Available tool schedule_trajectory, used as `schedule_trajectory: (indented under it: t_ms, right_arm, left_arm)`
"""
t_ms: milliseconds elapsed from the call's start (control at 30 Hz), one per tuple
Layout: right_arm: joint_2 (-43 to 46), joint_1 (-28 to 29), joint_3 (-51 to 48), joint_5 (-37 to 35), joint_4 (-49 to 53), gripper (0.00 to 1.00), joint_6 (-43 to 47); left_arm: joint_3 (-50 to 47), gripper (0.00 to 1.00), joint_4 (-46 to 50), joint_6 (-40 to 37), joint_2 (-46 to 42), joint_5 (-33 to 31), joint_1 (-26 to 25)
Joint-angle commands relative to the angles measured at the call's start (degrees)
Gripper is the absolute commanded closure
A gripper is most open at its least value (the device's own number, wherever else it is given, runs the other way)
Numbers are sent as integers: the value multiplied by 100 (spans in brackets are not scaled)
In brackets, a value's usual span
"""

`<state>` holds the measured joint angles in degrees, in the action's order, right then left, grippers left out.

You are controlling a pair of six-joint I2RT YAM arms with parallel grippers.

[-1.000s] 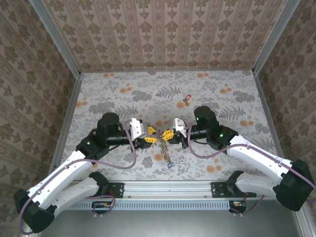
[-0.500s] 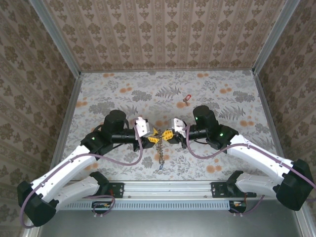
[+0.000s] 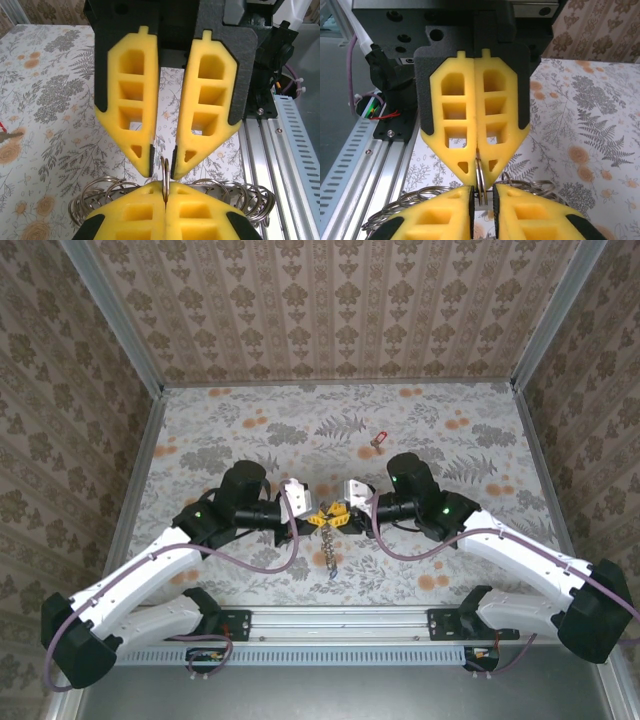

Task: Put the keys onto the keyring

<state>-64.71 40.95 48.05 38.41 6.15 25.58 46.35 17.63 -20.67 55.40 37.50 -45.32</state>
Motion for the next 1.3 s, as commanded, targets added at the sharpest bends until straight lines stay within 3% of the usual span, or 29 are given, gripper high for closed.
schedule_trajectory:
  t_ms: [0,267,533,700,767,867,967,1000,1133,1267]
  right_arm:
    - [320,-1,-116,-79,-314,75,-58]
    - [608,-52,-640,267,-1079,77,-596]
    - [482,-62,-635,582,-1319,82,-691]
    - [432,-62,-618,632,-1362,92,-686]
    - [424,-65,-605,661,-1379,100,-686]
    - [440,-61,-587,588,-1301,100,-644]
    - [476,-64,-456,318,-880,100,-387]
    - [472,-63,-359,225,-605,100,-211]
    - [409,-61,-32,-104,304,100,312]
    - [372,-54,35,-227,430,100,381]
  left_arm:
    - [-77,100,-530,-58,-331,242,-46]
    - [-751,100,-1988,326,-571,682,-39]
    - [-926,100,-2587,340,-574,915,-39]
    - [-995,100,-2721,335,-607,944,-47]
    - [-997,100,-2721,349,-591,917,-44]
    - [-973,100,-2556,347,-583,739,-42]
    - [-832,69,-1977,245,-583,360,-45]
    - [-737,66,-1715,129,-575,269,-40]
    - [-333,68,-500,-304,-334,-353,-131]
    - [101,75,281,-491,129,-563,-253]
